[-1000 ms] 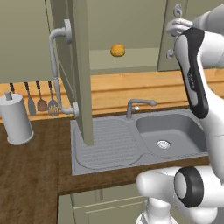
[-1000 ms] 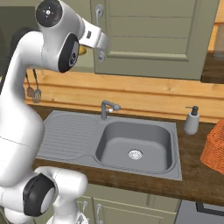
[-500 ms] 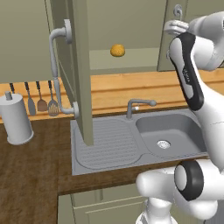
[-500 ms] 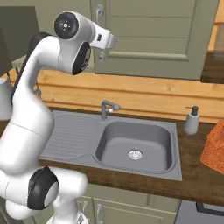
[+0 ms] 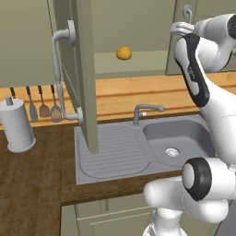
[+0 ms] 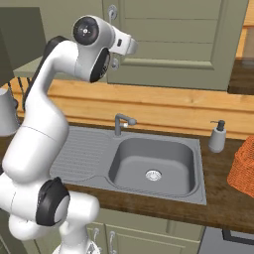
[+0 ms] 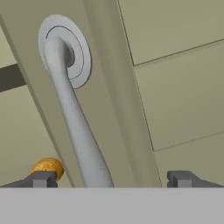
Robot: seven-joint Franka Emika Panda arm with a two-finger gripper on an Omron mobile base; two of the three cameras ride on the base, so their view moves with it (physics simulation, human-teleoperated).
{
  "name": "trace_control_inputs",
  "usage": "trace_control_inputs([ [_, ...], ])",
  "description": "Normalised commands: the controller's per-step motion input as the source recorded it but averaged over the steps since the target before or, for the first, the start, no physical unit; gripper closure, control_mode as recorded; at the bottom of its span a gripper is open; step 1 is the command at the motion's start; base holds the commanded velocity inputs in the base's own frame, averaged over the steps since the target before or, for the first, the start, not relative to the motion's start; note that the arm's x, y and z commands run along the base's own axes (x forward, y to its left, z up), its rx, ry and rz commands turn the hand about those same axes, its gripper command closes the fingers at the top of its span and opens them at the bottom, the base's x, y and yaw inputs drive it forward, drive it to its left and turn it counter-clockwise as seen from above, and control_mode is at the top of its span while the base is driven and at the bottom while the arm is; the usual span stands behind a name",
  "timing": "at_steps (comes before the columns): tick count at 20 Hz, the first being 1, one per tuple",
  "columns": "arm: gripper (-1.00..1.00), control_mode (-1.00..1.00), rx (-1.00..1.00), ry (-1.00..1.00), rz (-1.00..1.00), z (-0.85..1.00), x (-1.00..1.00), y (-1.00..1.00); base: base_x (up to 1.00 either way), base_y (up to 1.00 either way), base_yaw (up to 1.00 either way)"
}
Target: Open the cabinet, pick up the bread from the cabinet and place it in the basket. Then move the basket to the dining counter.
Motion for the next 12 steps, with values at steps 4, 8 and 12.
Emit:
trace_control_inputs([
  [4, 1.0, -1.0, 0.0, 0.0, 0.0, 0.0, 0.31, 0.0, 0.0, 0.0, 0.0],
  [8, 1.0, -1.0, 0.0, 0.0, 0.0, -0.15, 0.67, 0.01, 0.0, 0.0, 0.0],
  [12, 1.0, -1.0, 0.0, 0.0, 0.0, -0.09, 0.43, 0.0, 0.0, 0.0, 0.0],
])
